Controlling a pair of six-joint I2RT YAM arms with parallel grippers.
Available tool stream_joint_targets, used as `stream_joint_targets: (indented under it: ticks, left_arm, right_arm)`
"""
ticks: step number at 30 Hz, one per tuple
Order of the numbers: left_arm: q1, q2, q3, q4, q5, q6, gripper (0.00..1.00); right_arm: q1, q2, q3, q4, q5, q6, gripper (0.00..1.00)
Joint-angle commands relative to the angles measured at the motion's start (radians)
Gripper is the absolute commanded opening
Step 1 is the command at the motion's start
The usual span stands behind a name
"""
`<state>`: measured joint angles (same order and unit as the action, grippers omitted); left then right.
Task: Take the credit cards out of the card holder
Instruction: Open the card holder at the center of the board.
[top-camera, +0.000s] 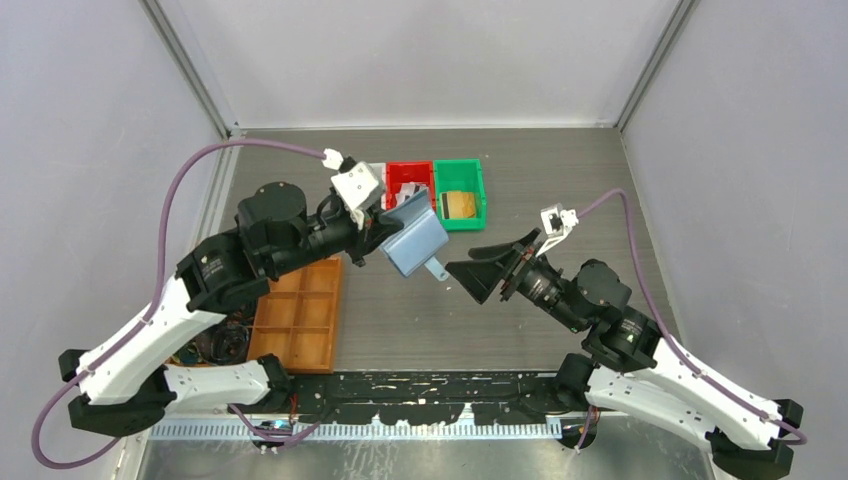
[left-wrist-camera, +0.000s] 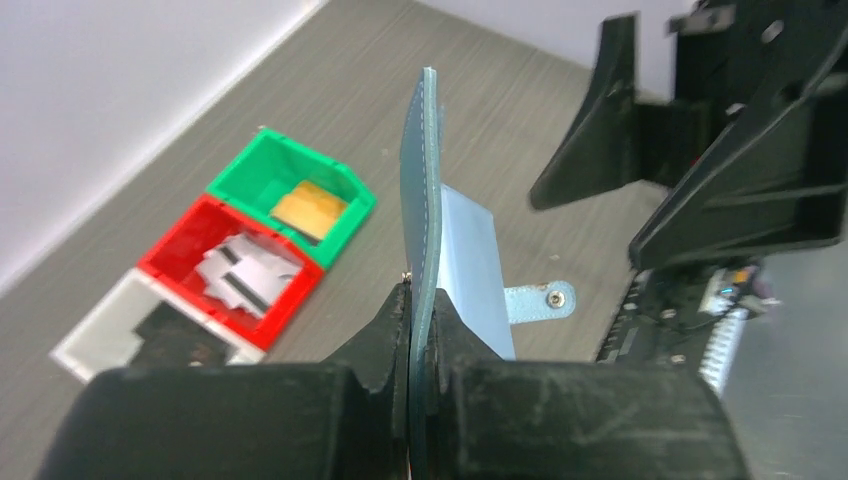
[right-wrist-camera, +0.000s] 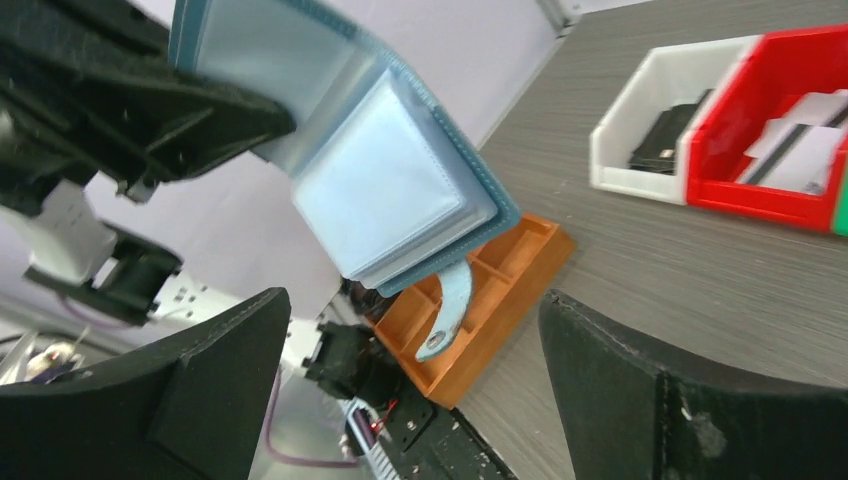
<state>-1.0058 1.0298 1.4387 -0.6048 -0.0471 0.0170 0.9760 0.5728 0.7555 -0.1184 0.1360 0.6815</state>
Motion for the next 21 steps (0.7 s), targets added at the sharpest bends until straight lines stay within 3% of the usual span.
stream_joint_targets:
  ticks: [1,5,9,15,21]
  left_arm:
    - [0.013,0.035,0.124,-0.04,0.153,-0.138,0.0]
    - [0.019,0.046,0.162,-0.059,0.225,-0.203,0.0]
    - [0.033,0.044,0.189,-0.067,0.245,-0.26,0.0]
    - [0.097,0.051,0.235,-0.099,0.295,-0.361,0.0]
    - [0.185,0.052,0.227,-0.09,0.358,-0.425,0.0]
  right_arm:
    - [0.0,0.019,-0.011,0.158,-0.168,-0.03,0.99]
    - [-0.001,0.098,0.0,0.239,-0.21,-0.005,0.95]
    - [-0.001,0.168,-0.021,0.399,-0.362,0.015,0.89]
    - [-0.001,0.198,-0.084,0.605,-0.445,0.069,0.68]
    - [-0.001,0.132,-0.142,0.706,-0.437,0.104,0.69]
